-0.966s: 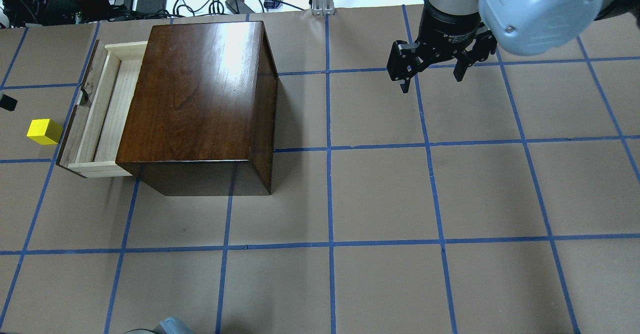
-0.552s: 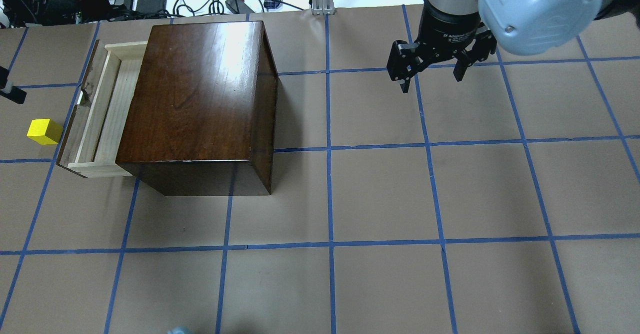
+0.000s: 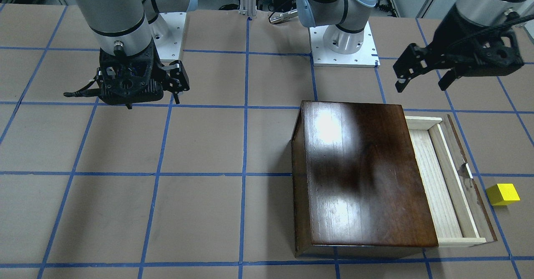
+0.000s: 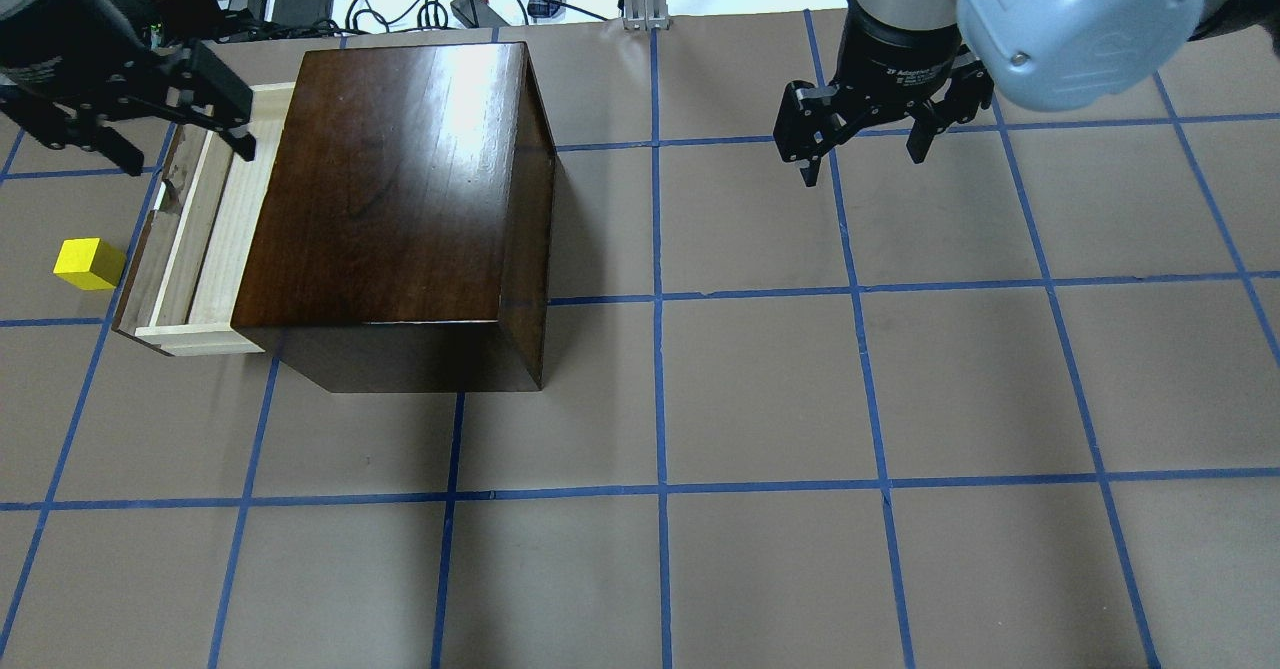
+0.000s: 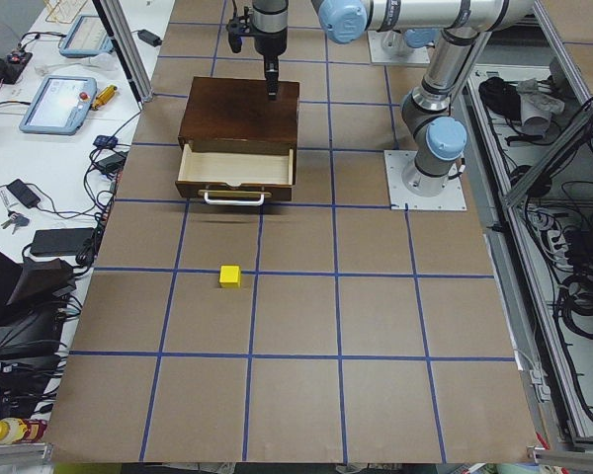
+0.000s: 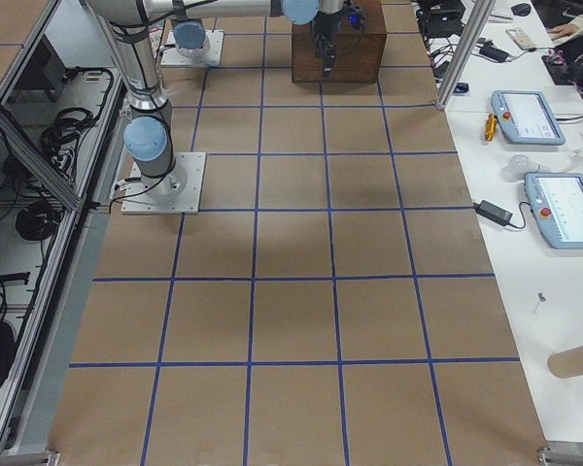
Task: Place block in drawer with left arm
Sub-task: 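Release the handle and lift the left gripper above the cabinet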
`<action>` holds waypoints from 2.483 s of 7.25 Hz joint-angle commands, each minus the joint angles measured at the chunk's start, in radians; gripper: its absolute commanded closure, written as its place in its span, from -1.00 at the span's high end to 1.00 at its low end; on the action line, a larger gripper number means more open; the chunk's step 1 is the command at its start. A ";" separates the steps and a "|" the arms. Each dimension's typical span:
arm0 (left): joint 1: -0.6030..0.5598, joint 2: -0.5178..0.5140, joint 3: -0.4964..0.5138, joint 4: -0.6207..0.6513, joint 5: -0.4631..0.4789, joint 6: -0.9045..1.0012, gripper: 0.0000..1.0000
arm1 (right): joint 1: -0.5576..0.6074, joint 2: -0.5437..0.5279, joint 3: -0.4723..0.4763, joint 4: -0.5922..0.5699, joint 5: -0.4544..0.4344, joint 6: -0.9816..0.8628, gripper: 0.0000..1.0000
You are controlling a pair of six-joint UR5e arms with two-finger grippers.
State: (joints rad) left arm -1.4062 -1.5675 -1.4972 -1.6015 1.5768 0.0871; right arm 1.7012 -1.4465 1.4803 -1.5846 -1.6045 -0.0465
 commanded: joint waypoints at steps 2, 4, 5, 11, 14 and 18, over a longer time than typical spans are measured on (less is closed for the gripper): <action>-0.192 -0.051 0.000 0.095 0.048 -0.109 1.00 | 0.000 0.000 0.000 0.000 0.000 0.000 1.00; -0.194 -0.055 0.003 0.094 0.048 -0.107 1.00 | 0.000 0.000 0.000 0.000 0.000 0.000 1.00; -0.194 -0.055 0.005 0.095 0.048 -0.107 1.00 | 0.000 0.000 0.000 0.000 0.000 0.000 1.00; -0.157 -0.036 0.003 0.089 0.051 -0.020 1.00 | 0.000 0.000 0.000 0.000 0.000 -0.001 1.00; 0.089 -0.029 0.003 0.032 0.045 0.265 1.00 | 0.000 0.000 0.000 0.000 0.000 -0.001 1.00; 0.361 -0.109 0.012 0.034 0.034 0.621 1.00 | 0.000 0.000 0.000 0.000 0.000 -0.001 1.00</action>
State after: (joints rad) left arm -1.1108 -1.6408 -1.4883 -1.5809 1.6128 0.6035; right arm 1.7011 -1.4466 1.4803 -1.5846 -1.6046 -0.0474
